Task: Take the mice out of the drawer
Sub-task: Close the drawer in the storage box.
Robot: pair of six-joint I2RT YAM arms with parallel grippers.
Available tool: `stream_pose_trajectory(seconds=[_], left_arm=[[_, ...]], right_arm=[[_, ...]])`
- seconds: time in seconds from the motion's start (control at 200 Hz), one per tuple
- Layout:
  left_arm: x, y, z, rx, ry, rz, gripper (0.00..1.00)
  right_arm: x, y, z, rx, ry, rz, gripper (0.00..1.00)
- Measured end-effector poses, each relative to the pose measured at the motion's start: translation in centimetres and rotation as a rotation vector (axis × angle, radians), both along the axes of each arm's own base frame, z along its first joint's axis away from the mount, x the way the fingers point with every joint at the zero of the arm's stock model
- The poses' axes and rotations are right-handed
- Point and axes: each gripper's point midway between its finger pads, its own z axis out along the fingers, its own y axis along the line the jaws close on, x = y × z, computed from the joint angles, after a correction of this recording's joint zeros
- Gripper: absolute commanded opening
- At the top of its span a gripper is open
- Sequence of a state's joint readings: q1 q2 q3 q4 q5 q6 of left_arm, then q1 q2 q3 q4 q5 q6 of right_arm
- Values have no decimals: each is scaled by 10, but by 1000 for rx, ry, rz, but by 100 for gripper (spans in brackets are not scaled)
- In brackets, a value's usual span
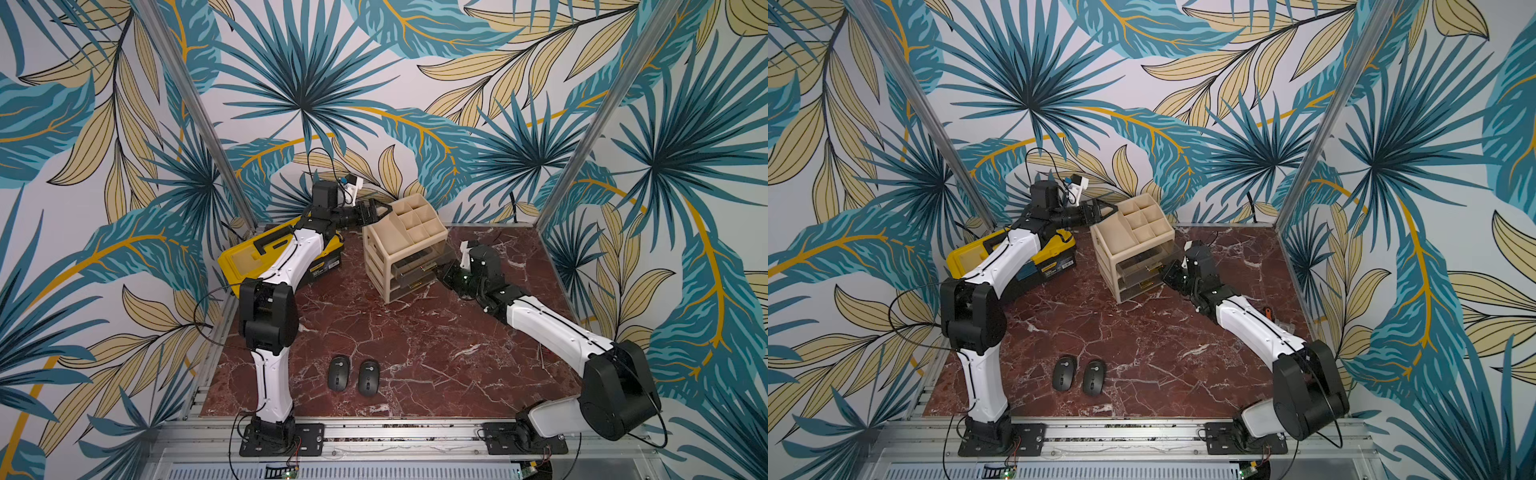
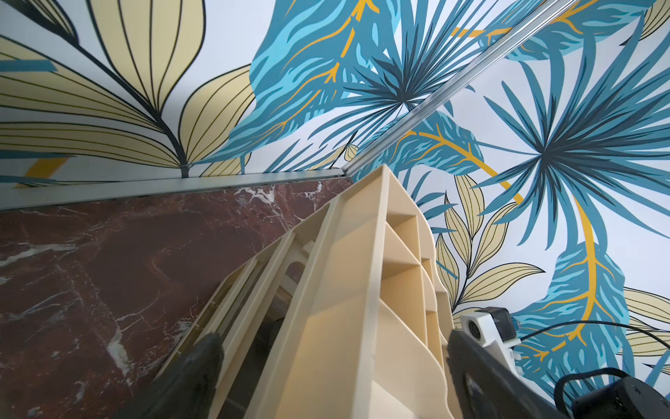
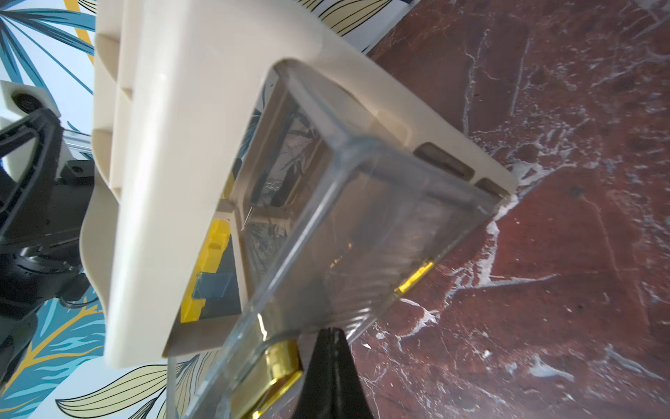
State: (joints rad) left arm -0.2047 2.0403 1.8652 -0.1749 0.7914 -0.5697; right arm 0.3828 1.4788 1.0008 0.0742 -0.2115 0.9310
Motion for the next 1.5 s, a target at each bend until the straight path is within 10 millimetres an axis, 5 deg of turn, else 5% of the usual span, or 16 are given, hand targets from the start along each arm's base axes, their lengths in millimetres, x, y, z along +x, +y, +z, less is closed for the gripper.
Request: stream_pose_trajectory(seconds=[0.726,0.786,1.032,1.322,1.497], left_arm=[[0,-12,2,-9,-19,-32,99],[0,-12,2,-8,-20,-31,99],[1,-13,5,-7,-25,-33,99],[1,-13,5,-7,-24,-33,99],[1,-13,5,-8,-24,-33,99]], right_arm=[[23,37,-3,24,8,65,0],[23,36,-2,22,3,60,0],[0,18,9,33,-39,24,26],[-15,-10,-26,155,-11,-73,28],[-6,-6,-34,272,-20,-100,28]])
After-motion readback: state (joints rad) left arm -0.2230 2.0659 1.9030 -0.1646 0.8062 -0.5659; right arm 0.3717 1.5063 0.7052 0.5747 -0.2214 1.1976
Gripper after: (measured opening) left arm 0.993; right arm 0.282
